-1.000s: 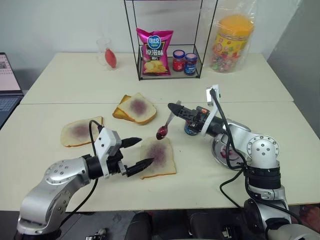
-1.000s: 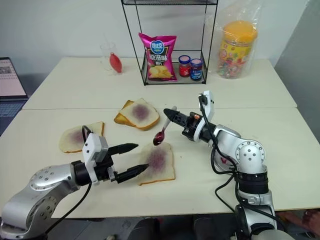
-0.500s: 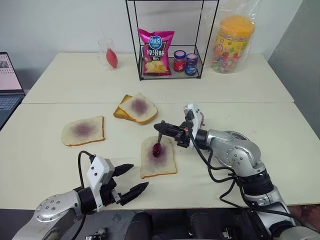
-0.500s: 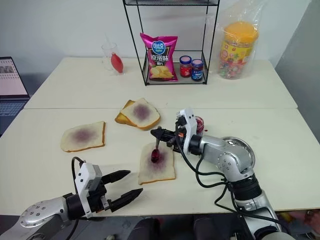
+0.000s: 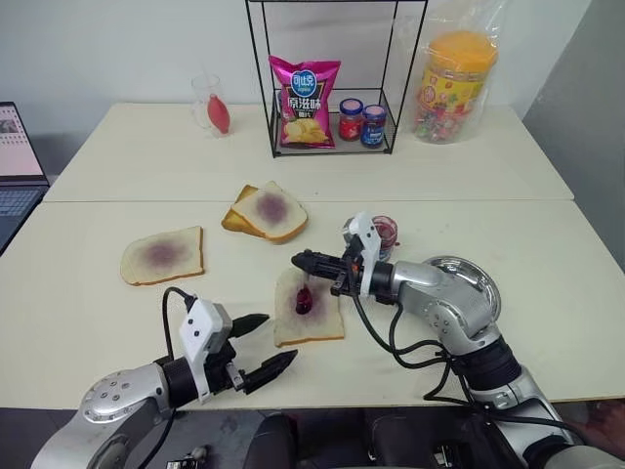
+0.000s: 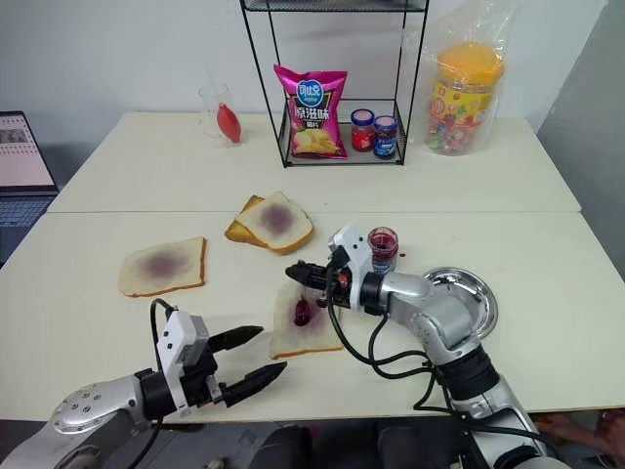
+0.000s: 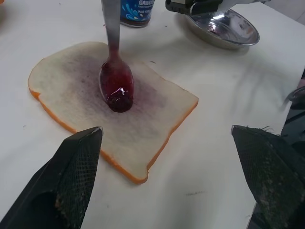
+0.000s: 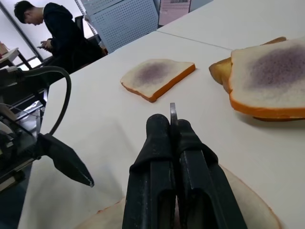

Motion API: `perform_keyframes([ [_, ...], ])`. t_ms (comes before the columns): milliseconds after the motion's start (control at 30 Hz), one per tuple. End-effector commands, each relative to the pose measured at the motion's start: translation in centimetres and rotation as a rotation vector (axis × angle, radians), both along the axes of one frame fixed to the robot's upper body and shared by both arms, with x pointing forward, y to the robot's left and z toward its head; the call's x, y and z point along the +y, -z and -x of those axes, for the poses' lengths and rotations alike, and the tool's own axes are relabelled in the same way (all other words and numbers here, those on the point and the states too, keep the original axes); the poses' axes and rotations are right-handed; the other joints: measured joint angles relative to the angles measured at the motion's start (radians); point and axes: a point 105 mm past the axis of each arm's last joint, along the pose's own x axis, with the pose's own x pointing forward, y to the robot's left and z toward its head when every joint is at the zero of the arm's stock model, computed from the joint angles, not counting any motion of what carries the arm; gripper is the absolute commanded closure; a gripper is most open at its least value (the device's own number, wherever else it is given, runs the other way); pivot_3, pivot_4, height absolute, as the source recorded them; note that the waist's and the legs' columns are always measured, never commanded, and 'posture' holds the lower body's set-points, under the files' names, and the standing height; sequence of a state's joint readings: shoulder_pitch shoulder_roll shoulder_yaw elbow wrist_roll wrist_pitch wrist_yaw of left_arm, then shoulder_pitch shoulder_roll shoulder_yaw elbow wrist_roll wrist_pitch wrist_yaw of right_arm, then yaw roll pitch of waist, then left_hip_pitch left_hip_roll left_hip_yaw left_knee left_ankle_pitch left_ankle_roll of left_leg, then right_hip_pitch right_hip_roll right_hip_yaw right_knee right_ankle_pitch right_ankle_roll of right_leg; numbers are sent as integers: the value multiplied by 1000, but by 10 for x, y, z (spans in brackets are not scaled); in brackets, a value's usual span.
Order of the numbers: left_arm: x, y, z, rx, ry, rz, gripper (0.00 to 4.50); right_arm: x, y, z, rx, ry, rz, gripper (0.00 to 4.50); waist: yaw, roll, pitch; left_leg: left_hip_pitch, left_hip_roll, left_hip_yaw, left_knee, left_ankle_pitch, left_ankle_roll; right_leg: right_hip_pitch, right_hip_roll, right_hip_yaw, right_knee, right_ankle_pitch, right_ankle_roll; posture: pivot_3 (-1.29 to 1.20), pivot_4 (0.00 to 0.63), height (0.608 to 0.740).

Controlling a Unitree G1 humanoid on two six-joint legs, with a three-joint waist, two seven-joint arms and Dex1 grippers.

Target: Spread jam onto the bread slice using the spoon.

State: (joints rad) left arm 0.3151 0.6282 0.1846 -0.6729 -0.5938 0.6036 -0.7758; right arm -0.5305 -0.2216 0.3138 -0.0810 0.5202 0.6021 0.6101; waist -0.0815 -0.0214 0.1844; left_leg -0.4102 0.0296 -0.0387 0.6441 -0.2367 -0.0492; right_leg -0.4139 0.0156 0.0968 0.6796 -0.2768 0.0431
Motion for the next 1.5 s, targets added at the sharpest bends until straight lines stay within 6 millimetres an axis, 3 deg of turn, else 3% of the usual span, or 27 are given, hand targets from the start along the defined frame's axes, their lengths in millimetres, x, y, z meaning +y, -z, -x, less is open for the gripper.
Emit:
perform_keyframes([
  [33,-4,-7,0,-20,30,6,0,-13,-16,-15,-76,75,-19,4465,0,0,0,0,0,0,0,0,0,0,0,0,0,0,0,0,150,740],
  [400,-7,-12,0,-20,46,2,0,-25,-43,-27,-81,131,-85,4465,-1,0,0,2,0,0,0,0,0,2,0,0,0,0,0,0,150,740],
  [600,-7,-14,0,-20,44,-1,0,-25,-45,-20,137,78,-203,4465,-1,0,0,2,0,0,0,0,0,2,0,0,0,0,-1,0,150,740],
  [800,-4,-9,8,29,58,-6,0,-22,-11,-21,404,93,-220,4465,-2,0,0,2,0,0,0,0,0,2,0,0,0,0,-1,0,150,740],
  [1067,2,-5,12,44,54,-20,0,-21,12,-31,491,163,-223,4465,-4,0,0,2,0,0,-1,0,0,1,0,0,0,0,-1,0,150,740],
  [1267,5,-4,11,36,53,-29,0,-21,22,-33,412,190,-152,4465,-5,0,0,2,0,0,-1,0,0,1,0,0,0,0,-1,0,150,740],
  [1500,3,-5,11,33,61,-29,0,-27,16,-37,301,217,-141,4465,-5,0,0,3,0,0,-1,0,0,3,0,0,0,0,-1,0,150,740],
])
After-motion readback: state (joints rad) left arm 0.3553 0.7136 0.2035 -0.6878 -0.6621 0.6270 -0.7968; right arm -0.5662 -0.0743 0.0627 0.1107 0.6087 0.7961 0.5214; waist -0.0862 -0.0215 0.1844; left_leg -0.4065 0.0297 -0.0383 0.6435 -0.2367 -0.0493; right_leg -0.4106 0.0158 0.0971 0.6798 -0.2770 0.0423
